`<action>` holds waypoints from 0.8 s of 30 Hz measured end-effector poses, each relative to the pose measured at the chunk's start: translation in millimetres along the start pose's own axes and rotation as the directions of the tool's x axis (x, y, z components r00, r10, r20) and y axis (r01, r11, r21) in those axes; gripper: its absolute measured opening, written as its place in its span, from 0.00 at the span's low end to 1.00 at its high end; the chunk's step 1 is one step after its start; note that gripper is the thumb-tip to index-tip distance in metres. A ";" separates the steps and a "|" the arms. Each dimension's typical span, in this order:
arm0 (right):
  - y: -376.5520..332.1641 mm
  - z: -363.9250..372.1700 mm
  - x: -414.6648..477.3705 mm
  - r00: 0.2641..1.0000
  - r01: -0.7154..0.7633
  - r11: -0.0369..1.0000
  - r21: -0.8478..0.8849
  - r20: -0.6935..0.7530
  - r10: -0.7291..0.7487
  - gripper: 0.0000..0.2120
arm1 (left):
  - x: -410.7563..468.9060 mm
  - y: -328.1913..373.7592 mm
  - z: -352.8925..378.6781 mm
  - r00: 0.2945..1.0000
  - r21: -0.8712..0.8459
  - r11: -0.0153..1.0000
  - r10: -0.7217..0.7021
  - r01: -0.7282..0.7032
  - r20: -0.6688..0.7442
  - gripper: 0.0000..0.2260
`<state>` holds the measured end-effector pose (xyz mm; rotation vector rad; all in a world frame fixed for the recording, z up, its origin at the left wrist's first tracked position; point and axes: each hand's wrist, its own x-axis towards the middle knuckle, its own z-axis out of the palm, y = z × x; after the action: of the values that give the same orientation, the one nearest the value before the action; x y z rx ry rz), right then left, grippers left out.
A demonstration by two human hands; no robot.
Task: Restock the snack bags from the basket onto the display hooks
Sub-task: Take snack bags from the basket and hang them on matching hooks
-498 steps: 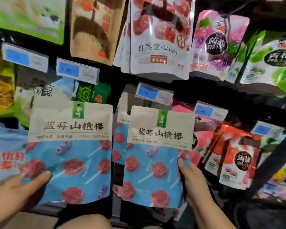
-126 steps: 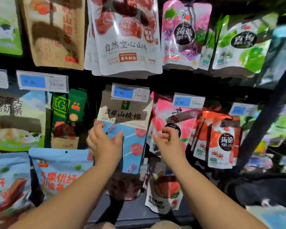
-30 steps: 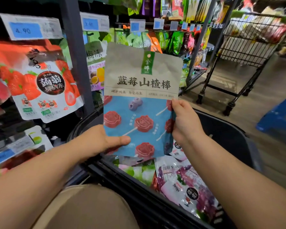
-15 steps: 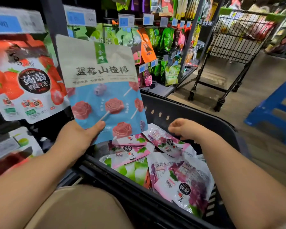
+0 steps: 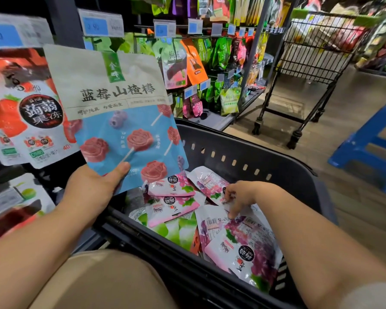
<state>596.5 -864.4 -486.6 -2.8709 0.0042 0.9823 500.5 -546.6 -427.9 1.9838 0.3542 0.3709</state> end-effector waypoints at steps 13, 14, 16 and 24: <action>-7.2 -21.6 -5.6 0.939 0.114 0.981 -0.155 -0.306 -0.158 0.05 | -0.5 1.8 -1.3 0.999 -0.037 0.999 -0.037 0.037 -0.008 0.10; -6.2 -24.6 -6.6 0.918 0.129 0.982 -0.134 -0.359 -0.170 0.05 | -0.6 1.8 -1.4 0.999 -0.035 0.999 -0.040 0.040 -0.005 0.10; -5.2 -29.5 -9.7 0.863 0.165 0.981 -0.099 -0.467 -0.192 0.05 | -0.8 1.7 -1.4 0.999 -0.043 0.998 -0.043 0.043 -0.006 0.10; -17.2 -49.9 -44.9 0.526 0.317 0.944 -0.094 -0.810 -0.258 0.09 | 1.3 -1.3 -2.8 0.997 -0.051 0.997 -0.052 0.049 -0.053 0.14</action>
<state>592.1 -853.8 -418.3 -2.8225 -0.3466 -0.4631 500.4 -543.3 -427.8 1.9150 0.4250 0.3984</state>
